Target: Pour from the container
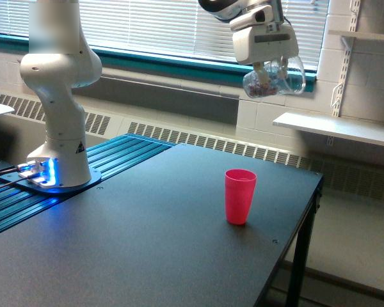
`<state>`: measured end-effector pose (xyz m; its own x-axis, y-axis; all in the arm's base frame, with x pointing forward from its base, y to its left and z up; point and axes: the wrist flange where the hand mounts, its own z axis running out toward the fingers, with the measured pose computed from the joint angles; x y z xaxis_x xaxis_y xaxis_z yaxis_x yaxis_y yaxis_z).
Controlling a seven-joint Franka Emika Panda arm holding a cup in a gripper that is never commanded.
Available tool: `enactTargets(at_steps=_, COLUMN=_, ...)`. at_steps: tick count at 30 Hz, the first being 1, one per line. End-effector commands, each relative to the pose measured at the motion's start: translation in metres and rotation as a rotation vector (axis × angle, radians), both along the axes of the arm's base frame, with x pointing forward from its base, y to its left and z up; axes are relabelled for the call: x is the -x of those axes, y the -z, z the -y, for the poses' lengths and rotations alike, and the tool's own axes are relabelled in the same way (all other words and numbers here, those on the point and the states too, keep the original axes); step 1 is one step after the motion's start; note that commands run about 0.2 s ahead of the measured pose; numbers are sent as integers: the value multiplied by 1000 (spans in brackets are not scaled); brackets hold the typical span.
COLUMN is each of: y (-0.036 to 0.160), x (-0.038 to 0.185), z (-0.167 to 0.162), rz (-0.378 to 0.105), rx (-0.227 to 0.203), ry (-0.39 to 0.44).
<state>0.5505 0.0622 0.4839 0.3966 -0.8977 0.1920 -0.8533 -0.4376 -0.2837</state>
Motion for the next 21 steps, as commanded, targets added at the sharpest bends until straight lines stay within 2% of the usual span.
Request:
enactTargets(at_steps=1, y=9, x=15, z=-22, rz=-40, rx=-22, ry=53)
enactTargets(at_steps=9, y=23, x=30, z=-33, rz=-100, rx=-20, ry=62)
enactTargets(at_steps=11, y=26, x=32, z=-33, rz=-119, rx=-12, ry=72)
enactTargets(at_steps=14, y=27, x=33, z=-32, rz=-126, rx=-14, ry=74)
enactTargets(at_steps=17, y=34, x=35, z=-25, rz=-156, rx=-25, ry=103)
enactTargets(at_steps=21, y=43, x=39, z=-20, rz=-188, rx=-4, ry=128)
